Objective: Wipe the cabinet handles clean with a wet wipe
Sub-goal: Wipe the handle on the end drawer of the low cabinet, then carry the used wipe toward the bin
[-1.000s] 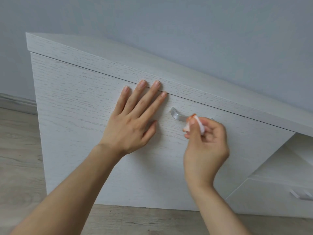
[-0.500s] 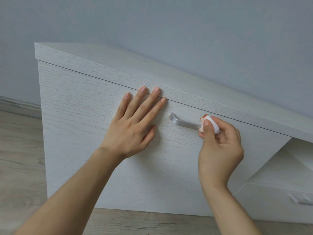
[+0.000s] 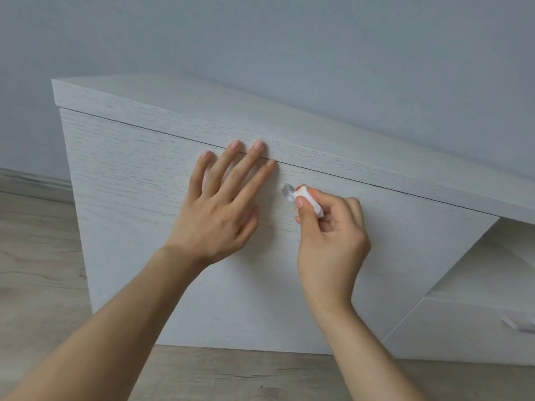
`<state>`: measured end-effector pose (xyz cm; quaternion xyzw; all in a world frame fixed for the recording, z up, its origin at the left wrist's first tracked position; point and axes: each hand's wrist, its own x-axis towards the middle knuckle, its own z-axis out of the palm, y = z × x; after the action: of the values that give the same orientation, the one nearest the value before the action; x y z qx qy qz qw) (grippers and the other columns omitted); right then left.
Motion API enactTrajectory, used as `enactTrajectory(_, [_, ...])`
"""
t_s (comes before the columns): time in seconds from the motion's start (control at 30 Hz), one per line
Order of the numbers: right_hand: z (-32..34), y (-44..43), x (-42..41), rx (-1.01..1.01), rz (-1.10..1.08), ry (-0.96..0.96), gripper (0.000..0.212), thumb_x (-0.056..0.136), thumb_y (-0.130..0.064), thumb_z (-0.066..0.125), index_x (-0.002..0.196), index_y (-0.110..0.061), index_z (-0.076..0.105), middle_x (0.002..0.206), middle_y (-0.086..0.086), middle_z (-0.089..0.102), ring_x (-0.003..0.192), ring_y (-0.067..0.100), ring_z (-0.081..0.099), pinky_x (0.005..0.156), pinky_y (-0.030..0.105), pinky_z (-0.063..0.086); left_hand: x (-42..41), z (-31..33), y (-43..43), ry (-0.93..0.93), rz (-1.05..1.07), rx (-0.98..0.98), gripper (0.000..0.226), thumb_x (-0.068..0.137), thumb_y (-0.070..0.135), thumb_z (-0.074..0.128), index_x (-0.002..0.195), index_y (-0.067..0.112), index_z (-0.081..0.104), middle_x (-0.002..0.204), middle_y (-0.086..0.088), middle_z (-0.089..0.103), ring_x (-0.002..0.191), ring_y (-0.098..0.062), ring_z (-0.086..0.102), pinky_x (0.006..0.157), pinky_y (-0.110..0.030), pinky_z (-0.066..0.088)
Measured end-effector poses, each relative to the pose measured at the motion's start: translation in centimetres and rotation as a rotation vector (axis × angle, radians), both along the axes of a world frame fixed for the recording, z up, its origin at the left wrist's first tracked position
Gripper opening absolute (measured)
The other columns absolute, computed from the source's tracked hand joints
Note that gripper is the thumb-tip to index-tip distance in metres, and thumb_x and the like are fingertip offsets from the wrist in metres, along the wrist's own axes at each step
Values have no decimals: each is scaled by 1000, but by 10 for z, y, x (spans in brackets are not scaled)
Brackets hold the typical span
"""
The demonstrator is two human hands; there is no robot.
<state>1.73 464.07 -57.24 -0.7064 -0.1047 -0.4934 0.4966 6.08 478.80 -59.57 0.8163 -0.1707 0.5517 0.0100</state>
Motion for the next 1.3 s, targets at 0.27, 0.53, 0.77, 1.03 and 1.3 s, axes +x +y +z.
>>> enactTrajectory(0.27, [61, -18, 1, -25, 63, 72, 11, 82, -7, 69, 86, -17, 71, 84, -2, 59, 74, 5, 60, 66, 4, 40, -14, 73, -8, 148, -60, 34, 50, 91, 28, 43, 137, 9, 48, 142, -7, 47, 128, -25, 44, 110, -48, 20])
enactTrajectory(0.53, [268, -82, 39, -271, -14, 526, 17, 85, -7, 62, 96, -18, 71, 99, 0, 54, 77, 11, 53, 65, 5, 35, 12, 280, -47, 612, 41, 238, 57, 87, 41, 33, 128, 11, 58, 132, -7, 57, 118, -25, 56, 108, -41, 27])
enactTrajectory(0.77, [511, -167, 47, -341, -107, 658, 17, 87, -9, 56, 92, -18, 69, 98, 0, 52, 80, 14, 55, 66, 23, 39, 26, 531, -128, 718, -25, 266, 60, 101, 44, 25, 152, 17, 6, 159, 0, 3, 145, -18, 2, 116, -37, -6])
enactTrajectory(1.03, [734, -300, 24, -377, -325, 656, 21, 86, -10, 54, 73, -25, 62, 92, -1, 50, 71, 17, 55, 55, 21, 39, 29, 756, -248, 637, -140, 271, 61, 101, 44, 25, 152, 18, 3, 159, 0, 2, 145, -19, 1, 118, -37, -4])
enactTrajectory(1.3, [820, -420, -13, -384, -493, 657, 16, 89, -10, 54, 96, -15, 69, 100, 6, 51, 81, 24, 56, 68, 27, 44, 16, 838, -378, 601, -266, 338, 61, 101, 45, 26, 152, 19, 3, 159, 0, 3, 145, -18, 2, 118, -37, -3])
